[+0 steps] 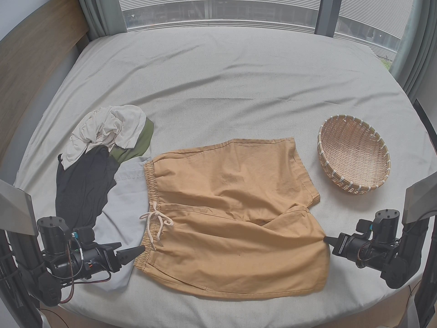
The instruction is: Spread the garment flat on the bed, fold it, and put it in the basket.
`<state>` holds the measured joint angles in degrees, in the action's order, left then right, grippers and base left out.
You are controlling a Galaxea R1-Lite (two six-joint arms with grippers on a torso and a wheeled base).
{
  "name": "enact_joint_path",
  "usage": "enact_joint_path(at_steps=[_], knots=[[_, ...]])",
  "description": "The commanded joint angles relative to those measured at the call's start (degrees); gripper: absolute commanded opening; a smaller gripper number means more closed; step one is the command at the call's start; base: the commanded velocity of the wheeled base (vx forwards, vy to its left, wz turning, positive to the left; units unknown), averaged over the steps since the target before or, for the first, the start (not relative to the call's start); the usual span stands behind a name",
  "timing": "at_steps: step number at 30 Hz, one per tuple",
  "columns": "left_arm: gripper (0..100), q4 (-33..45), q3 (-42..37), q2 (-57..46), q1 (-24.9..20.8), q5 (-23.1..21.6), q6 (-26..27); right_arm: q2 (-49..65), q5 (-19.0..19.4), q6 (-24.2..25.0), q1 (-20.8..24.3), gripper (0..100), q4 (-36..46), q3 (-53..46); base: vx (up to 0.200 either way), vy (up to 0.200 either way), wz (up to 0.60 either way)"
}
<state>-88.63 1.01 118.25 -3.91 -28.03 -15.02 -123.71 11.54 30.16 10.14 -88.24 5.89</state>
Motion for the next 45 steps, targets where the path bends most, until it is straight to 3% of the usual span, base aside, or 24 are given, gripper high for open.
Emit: enact_joint_path(at_steps=[1,11,12,19,28,34,40,45], knots=[[100,-0.06,-0.92,-0.04,0.31,-0.01,-0.01,1.10,-3.19,-0.01,0.58,0,-0.01,-0.44,0.000,0.000,0.00],[100,0.03,-0.92,0.05,0.05,-0.01,-0.01,-0.39,-4.78,-0.89,1.72,0,-0.01,-1.41,0.000,0.000,0.00],[100,0.03,-0.92,0.05,0.05,-0.01,0.08,-0.83,-4.78,-0.89,1.72,100,-0.01,-1.32,0.000,0.000,0.00],[100,0.03,-0.92,0.05,0.05,0.08,0.17,-1.27,-4.95,-0.19,1.20,100,-0.01,1.06,0.000,0.000,0.00],[100,0.03,-0.57,0.67,-0.83,0.08,0.17,-1.89,-0.21,11.85,2.87,100,0.08,5.19,0.000,0.000,0.00],[100,0.03,-0.48,0.58,-0.83,0.08,0.08,-5.75,0.41,15.72,2.78,100,0.08,9.67,0.000,0.000,0.00],[100,0.03,-0.40,0.58,-0.92,-0.01,0.08,-5.58,4.36,19.85,2.69,100,0.08,12.83,0.000,0.000,0.00],[100,0.03,-0.57,0.40,-1.10,0.08,0.08,-5.66,5.24,22.31,2.51,100,0.08,16.08,0.000,0.000,0.00]])
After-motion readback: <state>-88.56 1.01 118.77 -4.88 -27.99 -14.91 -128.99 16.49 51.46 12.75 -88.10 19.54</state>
